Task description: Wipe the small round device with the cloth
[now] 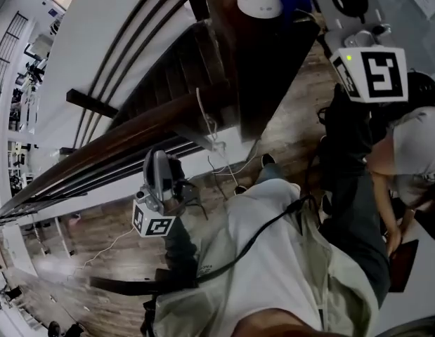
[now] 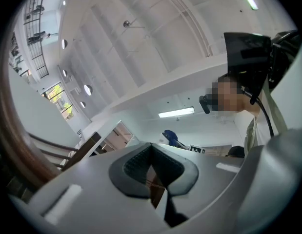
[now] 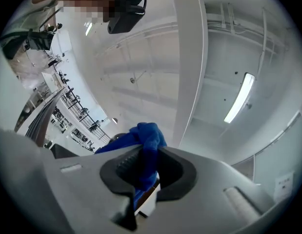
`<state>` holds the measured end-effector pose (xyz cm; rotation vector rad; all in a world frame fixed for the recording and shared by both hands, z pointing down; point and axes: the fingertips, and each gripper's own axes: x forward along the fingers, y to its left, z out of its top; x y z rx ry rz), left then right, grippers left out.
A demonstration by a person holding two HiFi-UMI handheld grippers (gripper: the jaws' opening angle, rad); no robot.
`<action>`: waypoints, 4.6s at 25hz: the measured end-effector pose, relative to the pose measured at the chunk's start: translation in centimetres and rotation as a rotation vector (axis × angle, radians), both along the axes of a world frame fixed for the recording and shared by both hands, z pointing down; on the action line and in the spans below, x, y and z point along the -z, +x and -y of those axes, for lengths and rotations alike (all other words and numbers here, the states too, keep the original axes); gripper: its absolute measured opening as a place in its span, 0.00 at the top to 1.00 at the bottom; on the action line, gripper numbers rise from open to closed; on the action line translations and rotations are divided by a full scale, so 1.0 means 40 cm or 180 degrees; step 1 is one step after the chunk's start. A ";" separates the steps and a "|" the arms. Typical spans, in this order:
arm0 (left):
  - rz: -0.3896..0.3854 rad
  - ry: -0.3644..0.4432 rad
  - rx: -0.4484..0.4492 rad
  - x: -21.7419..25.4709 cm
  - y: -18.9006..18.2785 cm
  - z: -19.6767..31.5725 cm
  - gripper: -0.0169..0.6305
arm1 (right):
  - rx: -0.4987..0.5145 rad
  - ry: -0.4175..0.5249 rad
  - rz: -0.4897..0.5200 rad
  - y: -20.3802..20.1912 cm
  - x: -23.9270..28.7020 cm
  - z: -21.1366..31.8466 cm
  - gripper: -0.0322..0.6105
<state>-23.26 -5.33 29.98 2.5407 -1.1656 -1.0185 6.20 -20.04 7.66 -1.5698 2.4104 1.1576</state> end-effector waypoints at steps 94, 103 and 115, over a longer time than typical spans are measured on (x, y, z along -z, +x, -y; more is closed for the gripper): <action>0.0859 0.0911 0.0339 0.434 0.368 0.349 0.97 | -0.0343 0.2094 -0.3355 -0.232 -0.014 -0.046 0.86; 0.0801 0.0979 0.0238 0.444 0.375 0.329 0.97 | -0.0297 0.1862 -0.3620 -0.207 -0.128 -0.082 0.86; 0.0810 0.0933 0.0207 0.397 0.356 0.302 0.97 | 0.0774 0.0886 -0.2730 -0.178 -0.241 -0.106 0.86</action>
